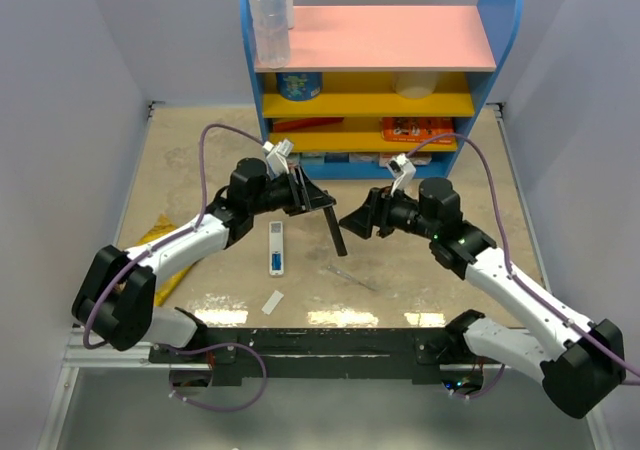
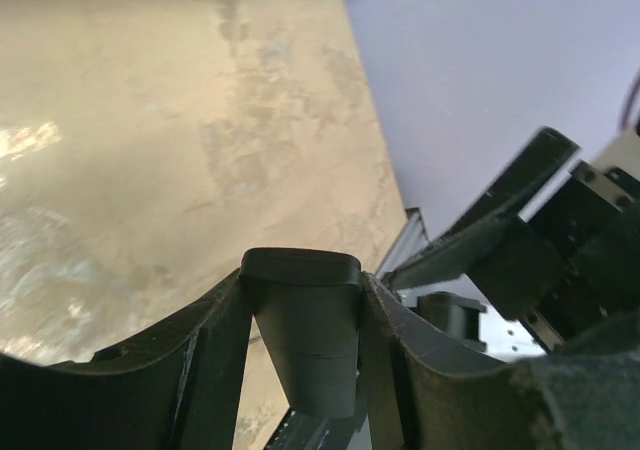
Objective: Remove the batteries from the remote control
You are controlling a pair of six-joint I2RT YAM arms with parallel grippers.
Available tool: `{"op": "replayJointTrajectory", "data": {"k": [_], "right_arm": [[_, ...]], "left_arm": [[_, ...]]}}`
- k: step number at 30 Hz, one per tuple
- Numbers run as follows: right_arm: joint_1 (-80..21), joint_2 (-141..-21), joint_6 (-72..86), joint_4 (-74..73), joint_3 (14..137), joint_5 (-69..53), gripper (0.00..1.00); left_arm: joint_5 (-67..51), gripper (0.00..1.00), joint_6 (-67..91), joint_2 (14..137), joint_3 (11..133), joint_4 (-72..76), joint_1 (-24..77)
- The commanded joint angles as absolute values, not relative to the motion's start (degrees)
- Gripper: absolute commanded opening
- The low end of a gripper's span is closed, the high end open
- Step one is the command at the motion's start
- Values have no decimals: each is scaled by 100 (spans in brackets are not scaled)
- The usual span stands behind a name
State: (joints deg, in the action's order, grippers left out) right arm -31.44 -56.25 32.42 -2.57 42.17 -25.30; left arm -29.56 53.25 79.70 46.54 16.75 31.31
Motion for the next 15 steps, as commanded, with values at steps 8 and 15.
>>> {"op": "replayJointTrajectory", "data": {"k": [8, 15], "right_arm": [[-4244, -6511, 2865, -229, 4509, -906, 64], [-4614, -6908, 3006, -114, 4447, -150, 52]], "left_arm": [[-2180, 0, 5388, 7717, 5045, 642, 3146], [-2232, 0, 5669, 7638, 4957, 747, 3147]]}}
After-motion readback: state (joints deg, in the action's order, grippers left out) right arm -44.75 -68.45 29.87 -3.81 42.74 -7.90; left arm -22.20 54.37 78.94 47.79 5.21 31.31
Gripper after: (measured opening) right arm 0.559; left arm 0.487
